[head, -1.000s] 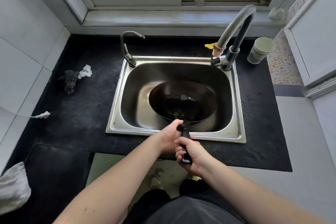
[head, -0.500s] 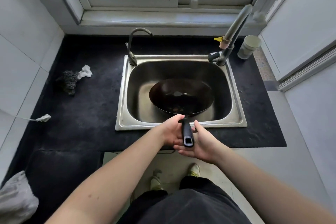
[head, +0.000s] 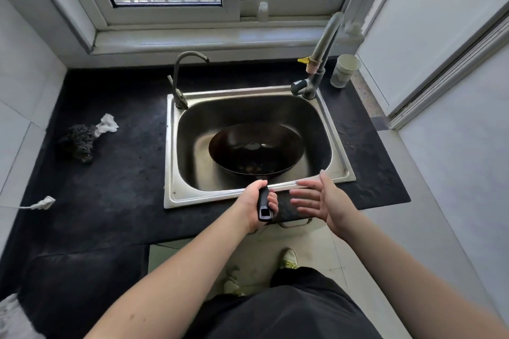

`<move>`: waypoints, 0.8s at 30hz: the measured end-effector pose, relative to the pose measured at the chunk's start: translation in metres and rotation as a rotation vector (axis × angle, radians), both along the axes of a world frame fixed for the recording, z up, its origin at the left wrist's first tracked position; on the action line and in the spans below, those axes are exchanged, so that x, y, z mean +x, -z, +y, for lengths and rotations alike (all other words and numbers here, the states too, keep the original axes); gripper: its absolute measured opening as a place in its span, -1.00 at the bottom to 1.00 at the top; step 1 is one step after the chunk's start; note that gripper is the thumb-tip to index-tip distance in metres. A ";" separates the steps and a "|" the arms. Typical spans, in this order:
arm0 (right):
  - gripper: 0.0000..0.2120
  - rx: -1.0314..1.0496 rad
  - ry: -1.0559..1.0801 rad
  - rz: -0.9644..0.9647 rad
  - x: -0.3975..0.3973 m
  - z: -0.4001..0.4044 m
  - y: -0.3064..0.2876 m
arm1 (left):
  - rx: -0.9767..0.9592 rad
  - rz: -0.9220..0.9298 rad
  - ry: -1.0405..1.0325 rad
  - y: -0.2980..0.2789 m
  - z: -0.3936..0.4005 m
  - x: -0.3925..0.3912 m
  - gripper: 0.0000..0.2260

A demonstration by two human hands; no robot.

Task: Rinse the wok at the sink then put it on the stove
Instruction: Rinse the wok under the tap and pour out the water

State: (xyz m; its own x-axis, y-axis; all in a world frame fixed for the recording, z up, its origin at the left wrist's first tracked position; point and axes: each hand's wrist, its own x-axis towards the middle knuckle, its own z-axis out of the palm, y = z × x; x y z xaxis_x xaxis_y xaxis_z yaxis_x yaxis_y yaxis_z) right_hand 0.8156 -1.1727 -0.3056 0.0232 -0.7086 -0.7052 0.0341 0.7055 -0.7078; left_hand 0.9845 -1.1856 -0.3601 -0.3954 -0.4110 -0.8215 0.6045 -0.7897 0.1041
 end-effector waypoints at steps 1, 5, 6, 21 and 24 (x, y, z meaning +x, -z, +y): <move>-0.41 -0.015 0.017 -0.009 -0.001 -0.003 0.001 | 0.006 -0.021 0.019 -0.001 -0.001 0.001 -0.67; -0.49 -0.061 0.053 -0.023 -0.010 -0.021 0.009 | 0.011 -0.151 0.110 -0.004 -0.005 0.002 -0.64; -0.50 -0.072 0.059 -0.018 -0.014 -0.026 0.012 | 0.015 -0.181 0.137 -0.004 -0.005 0.002 -0.65; -0.74 -0.279 -0.212 0.193 -0.070 -0.180 0.058 | 0.065 -0.293 0.192 -0.022 -0.024 -0.013 -0.71; -0.73 -0.355 -0.256 0.256 -0.068 -0.218 0.049 | 0.078 -0.303 0.167 -0.027 -0.031 -0.019 -0.73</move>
State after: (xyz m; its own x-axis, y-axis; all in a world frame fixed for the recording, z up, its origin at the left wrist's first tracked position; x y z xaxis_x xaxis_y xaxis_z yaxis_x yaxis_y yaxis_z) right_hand 0.7477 -1.3906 -0.3543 0.0851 -0.9001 -0.4272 -0.3148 0.3825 -0.8687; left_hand 0.9652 -1.2163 -0.3326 -0.1851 -0.2922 -0.9383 0.4169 -0.8880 0.1943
